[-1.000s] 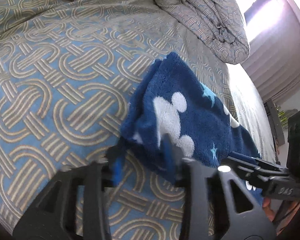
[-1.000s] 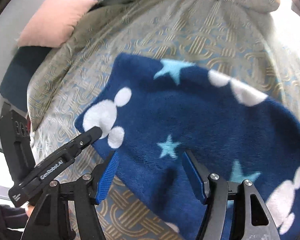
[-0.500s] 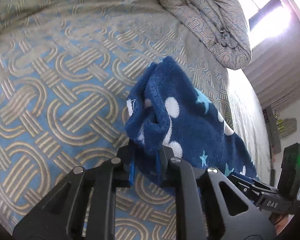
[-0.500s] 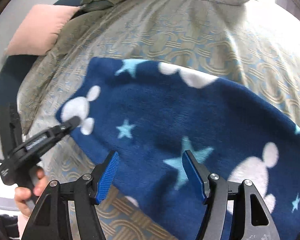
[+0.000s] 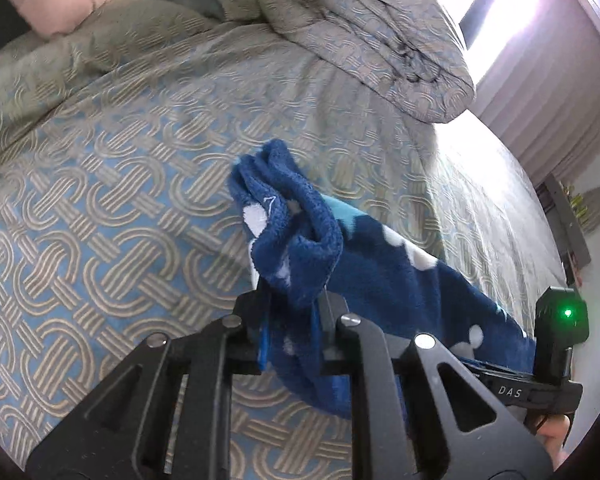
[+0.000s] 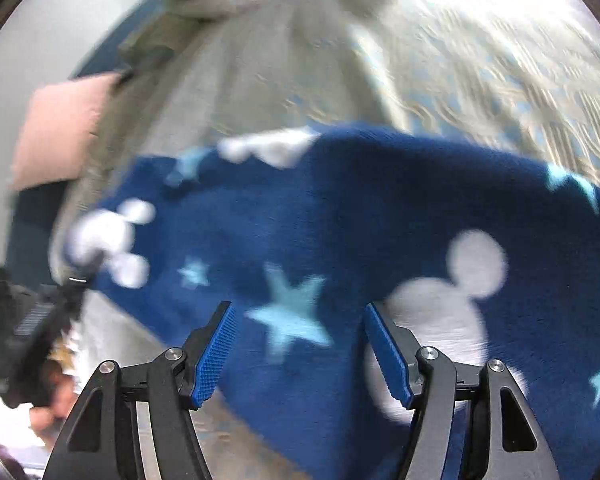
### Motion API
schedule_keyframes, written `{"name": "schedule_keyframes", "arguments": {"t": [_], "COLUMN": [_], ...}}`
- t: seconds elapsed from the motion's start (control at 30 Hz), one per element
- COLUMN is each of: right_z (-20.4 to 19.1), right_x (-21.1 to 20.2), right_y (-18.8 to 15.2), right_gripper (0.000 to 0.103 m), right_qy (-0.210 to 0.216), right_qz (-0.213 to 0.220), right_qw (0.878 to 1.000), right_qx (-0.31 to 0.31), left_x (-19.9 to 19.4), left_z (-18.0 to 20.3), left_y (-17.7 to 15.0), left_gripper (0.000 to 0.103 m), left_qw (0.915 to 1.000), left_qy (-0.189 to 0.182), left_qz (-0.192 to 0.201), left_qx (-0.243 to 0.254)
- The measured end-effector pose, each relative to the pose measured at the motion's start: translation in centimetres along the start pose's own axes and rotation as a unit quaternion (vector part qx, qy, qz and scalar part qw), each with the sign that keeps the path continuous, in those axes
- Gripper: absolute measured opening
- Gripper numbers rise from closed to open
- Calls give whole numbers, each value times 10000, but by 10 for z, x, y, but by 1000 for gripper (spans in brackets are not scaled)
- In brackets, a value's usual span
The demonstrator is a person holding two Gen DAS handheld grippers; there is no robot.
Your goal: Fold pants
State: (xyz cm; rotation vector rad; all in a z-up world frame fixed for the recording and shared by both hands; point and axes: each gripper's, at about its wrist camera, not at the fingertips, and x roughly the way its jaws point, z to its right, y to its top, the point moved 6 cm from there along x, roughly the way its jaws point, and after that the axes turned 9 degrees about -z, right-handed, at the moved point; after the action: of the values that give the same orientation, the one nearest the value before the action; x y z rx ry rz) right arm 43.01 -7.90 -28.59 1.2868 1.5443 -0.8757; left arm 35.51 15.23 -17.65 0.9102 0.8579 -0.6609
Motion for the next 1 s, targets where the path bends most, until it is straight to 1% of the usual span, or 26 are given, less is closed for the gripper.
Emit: {"name": "schedule_keyframes", "arguments": {"t": [0.07, 0.13, 0.2, 0.33, 0.4, 0.5, 0.6, 0.7, 0.9, 1.0], "right_z": [2, 5, 10, 30, 42, 53, 70, 80, 107, 118], "right_x": [-11, -27, -44, -69, -79, -86, -98, -107, -125, -132], "right_y": [-1, -5, -11, -26, -32, -36, -43, -51, -68, -75], "right_gripper": [67, 67, 67, 67, 67, 67, 67, 67, 67, 67], "right_qy": [198, 283, 355, 424, 364, 195, 120, 129, 195, 225], "right_qz": [125, 314, 512, 618, 679, 802, 876, 952, 1070, 1108], "right_qw": [9997, 9991, 9979, 9967, 9966, 9964, 9961, 9954, 9939, 9932], "right_qx": [-26, -27, -193, -297, -284, -198, -80, 45, 206, 282], "left_x": [-2, -4, -6, -6, -4, -3, -2, -1, 1, -1], "left_z": [12, 28, 46, 83, 103, 125, 145, 162, 185, 202], "left_y": [0, -1, -3, -8, -15, -23, -31, -39, -54, -63], "left_gripper": [17, 17, 17, 17, 17, 17, 17, 17, 17, 17], "left_qw": [9998, 9993, 9985, 9963, 9944, 9918, 9895, 9870, 9847, 9817], "left_qy": [70, 133, 119, 104, 95, 72, -1, -60, -146, -176], "left_qz": [15, 28, 58, 48, 19, 4, -41, -92, -230, -279], "left_qx": [161, 349, 522, 853, 1051, 1273, 1444, 1600, 1721, 1874]}}
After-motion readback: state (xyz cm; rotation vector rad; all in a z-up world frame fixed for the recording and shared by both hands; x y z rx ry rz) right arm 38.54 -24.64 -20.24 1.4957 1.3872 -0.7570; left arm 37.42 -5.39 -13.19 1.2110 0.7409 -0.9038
